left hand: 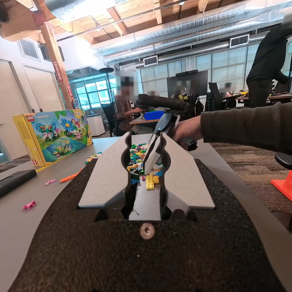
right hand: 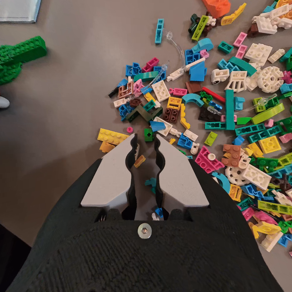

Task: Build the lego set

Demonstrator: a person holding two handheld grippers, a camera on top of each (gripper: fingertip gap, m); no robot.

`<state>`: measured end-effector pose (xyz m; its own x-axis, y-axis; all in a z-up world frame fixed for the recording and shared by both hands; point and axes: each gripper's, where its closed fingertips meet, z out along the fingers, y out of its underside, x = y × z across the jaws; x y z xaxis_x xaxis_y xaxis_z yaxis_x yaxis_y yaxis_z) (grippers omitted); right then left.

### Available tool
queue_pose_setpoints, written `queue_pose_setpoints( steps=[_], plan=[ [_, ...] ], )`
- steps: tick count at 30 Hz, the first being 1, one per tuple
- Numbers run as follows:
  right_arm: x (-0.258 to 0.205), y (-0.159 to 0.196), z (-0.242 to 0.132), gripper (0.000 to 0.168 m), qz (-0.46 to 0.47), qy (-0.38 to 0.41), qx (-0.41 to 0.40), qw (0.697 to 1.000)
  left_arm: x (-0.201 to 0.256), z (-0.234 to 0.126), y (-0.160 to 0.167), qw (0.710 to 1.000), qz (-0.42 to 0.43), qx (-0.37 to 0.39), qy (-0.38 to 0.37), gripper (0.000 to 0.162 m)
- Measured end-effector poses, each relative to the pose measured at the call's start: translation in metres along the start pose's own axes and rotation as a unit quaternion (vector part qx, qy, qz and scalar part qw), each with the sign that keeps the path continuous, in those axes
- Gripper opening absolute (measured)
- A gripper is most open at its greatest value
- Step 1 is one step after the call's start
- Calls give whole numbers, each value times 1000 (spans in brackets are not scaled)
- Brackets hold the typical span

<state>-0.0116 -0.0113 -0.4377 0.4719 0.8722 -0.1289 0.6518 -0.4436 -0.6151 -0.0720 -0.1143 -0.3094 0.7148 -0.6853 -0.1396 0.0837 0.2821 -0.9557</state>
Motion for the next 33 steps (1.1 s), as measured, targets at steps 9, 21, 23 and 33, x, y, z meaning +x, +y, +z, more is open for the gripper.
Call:
queue_pose_setpoints(
  steps=[9, 21, 23, 33],
  plan=[
    [-27, -46, 3, 10, -106, 7, 26, 994, 5, 2, -1, 1000, -4, 6, 7, 33],
    [-129, -224, 159, 11, -236, -54, 147, 959, 14, -13, -30, 995, 60, 79, 6, 26],
    [-131, -232, 175, 10, -239, -53, 132, 961, 13, -13, -30, 995, 56, 79, 4, 26],
    [-120, -235, 170, 29, -194, -45, 147, 969, 12, -14, -31, 995, 54, 81, 3, 27]
  ],
)
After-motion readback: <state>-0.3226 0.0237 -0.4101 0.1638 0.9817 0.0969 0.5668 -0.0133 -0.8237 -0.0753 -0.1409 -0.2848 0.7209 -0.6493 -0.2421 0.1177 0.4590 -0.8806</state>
